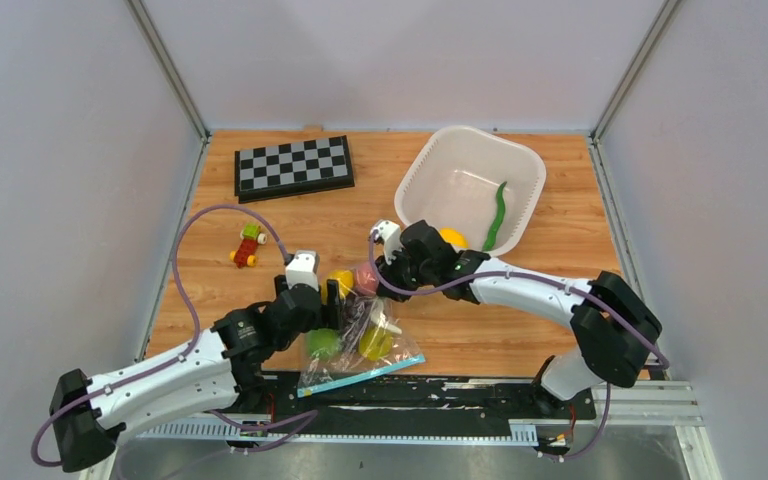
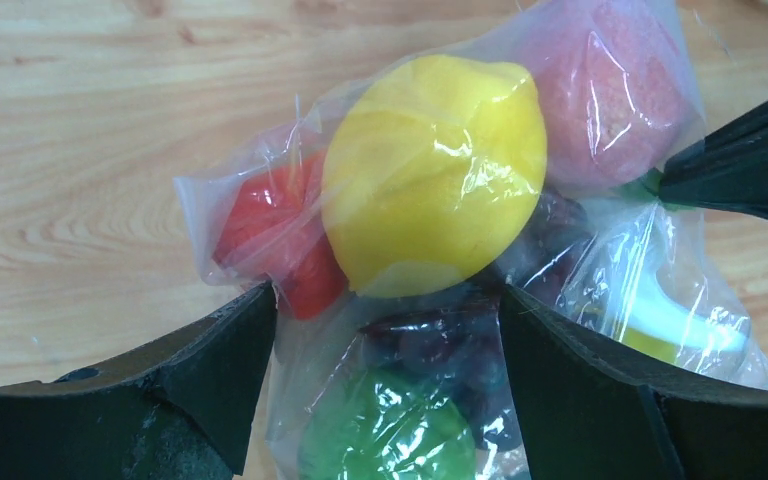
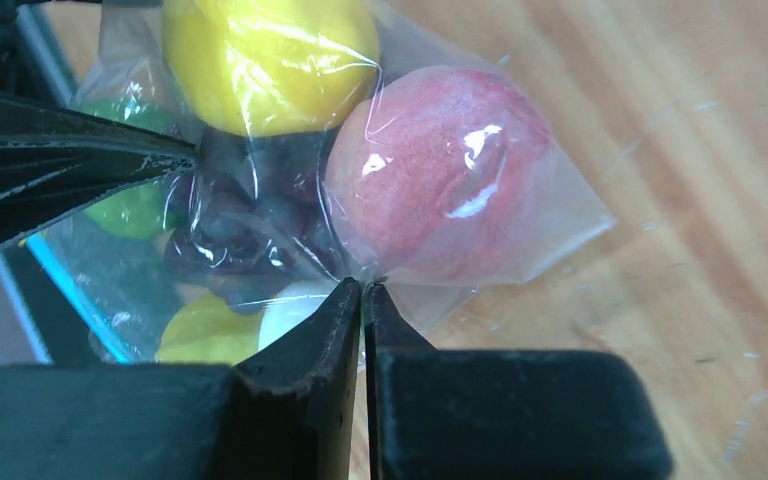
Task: Place the food in the zip-top bag and seal the zipper
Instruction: Adjust the zipper food storage bag at the center of the board, then reset both arms
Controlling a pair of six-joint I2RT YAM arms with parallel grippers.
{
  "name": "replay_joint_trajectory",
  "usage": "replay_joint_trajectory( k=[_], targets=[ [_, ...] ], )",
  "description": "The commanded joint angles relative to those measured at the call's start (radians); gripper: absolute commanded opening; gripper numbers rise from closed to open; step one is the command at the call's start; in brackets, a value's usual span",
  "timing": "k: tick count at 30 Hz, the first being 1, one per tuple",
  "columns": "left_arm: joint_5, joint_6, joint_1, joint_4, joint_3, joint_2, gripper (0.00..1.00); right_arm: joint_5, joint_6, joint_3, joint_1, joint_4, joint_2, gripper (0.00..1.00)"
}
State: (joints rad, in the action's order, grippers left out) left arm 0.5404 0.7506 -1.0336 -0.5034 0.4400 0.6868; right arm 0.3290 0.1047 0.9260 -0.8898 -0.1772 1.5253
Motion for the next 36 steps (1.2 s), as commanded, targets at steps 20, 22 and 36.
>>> replay_joint_trajectory(
  k=[20,22,36],
  targets=[
    [-0.127,-0.222,0.181,0.061,0.273,0.037,1.00,-0.091,0.030,-0.130,0.101,0.186,-0.438,0.59],
    [-0.082,-0.240,0.182,0.034,0.295,0.028,1.00,-0.157,0.023,-0.118,0.100,0.111,-0.484,0.61],
    [0.004,-0.453,0.289,-0.012,0.470,0.064,1.00,-0.508,0.179,-0.030,0.373,-0.136,-0.702,1.00]
  ],
)
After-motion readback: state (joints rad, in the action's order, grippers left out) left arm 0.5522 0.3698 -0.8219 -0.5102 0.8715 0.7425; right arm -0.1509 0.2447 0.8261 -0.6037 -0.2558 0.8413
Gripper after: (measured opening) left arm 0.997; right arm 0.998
